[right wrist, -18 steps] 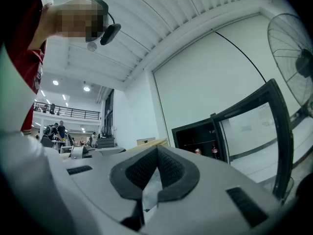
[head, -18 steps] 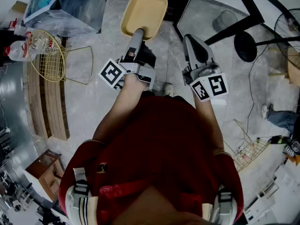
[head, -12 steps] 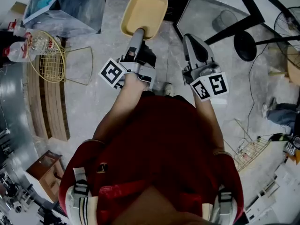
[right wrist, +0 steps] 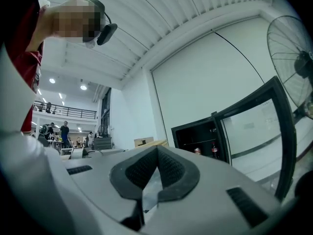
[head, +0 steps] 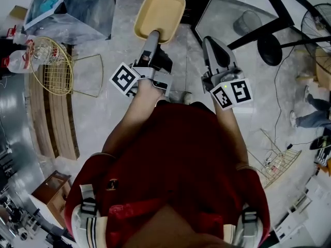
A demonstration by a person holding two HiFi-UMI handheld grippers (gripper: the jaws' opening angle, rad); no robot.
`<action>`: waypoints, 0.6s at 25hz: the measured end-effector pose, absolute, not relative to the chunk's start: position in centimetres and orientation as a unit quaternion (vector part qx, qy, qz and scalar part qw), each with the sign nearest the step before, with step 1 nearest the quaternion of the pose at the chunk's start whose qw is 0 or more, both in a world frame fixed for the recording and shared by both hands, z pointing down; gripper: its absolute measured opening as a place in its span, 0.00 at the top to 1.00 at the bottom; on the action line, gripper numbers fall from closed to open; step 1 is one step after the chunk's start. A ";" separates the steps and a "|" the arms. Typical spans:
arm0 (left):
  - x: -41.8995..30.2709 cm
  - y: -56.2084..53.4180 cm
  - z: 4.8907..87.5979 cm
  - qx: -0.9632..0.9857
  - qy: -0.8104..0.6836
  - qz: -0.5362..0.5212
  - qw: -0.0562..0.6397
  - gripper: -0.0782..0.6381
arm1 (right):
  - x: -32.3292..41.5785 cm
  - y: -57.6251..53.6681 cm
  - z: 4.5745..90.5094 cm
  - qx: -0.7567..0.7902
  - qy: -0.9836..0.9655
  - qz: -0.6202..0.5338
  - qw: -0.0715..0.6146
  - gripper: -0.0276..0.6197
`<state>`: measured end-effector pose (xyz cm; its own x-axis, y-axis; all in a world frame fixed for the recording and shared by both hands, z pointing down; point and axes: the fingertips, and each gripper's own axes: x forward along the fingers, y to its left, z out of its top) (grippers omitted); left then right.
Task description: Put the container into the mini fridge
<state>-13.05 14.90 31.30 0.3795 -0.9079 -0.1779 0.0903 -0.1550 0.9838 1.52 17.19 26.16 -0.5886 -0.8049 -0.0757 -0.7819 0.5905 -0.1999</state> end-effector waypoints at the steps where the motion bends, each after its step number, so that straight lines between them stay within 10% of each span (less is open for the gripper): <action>1: -13.4 14.8 31.4 0.615 -0.331 -0.446 0.560 0.51 | 1.2 17.1 26.2 -0.449 0.887 -0.072 0.078 0.96; 15: -18.1 14.7 33.3 0.612 -0.323 -0.435 0.576 0.51 | -3.4 18.1 27.2 -0.472 0.877 -0.066 0.055 0.96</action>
